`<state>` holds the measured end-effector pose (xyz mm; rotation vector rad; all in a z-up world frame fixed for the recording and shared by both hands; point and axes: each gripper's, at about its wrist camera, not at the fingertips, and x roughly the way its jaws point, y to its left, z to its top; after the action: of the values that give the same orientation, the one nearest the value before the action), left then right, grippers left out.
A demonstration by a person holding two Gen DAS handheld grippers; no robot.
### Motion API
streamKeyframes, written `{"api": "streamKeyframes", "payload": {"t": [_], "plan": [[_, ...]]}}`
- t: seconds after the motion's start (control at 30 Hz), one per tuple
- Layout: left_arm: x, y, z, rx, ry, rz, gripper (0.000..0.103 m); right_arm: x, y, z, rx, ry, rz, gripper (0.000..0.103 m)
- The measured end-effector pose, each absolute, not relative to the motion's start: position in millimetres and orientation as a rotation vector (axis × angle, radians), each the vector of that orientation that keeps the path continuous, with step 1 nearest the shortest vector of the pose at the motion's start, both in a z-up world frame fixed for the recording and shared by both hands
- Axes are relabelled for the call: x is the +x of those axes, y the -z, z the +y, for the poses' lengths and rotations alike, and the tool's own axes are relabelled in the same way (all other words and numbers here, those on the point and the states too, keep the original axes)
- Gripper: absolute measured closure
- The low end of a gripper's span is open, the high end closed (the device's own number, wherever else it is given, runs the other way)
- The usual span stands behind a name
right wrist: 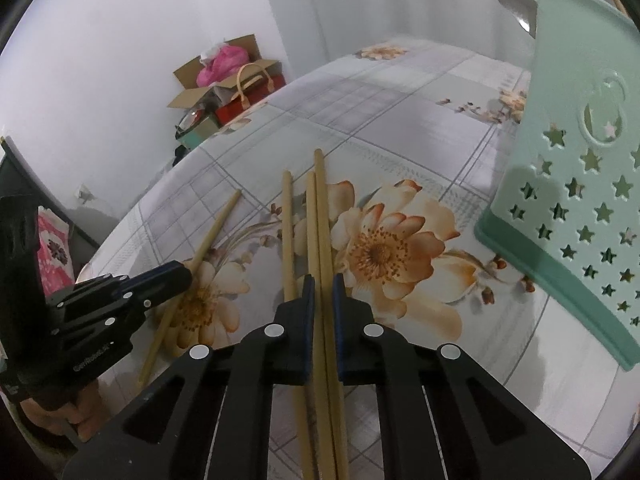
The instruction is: Organize utensils
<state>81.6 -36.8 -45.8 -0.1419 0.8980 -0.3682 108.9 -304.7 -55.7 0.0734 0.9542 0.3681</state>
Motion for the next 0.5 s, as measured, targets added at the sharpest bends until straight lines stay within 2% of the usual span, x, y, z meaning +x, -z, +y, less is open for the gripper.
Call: {"api": "streamKeyframes", "payload": {"t": [0.5], "plan": [[82.2,46.5,-35.0,-0.146,0.370,0.886,0.096,117.1,56.2,-297.1,0.022,-0.347,0.944,0.099]]}}
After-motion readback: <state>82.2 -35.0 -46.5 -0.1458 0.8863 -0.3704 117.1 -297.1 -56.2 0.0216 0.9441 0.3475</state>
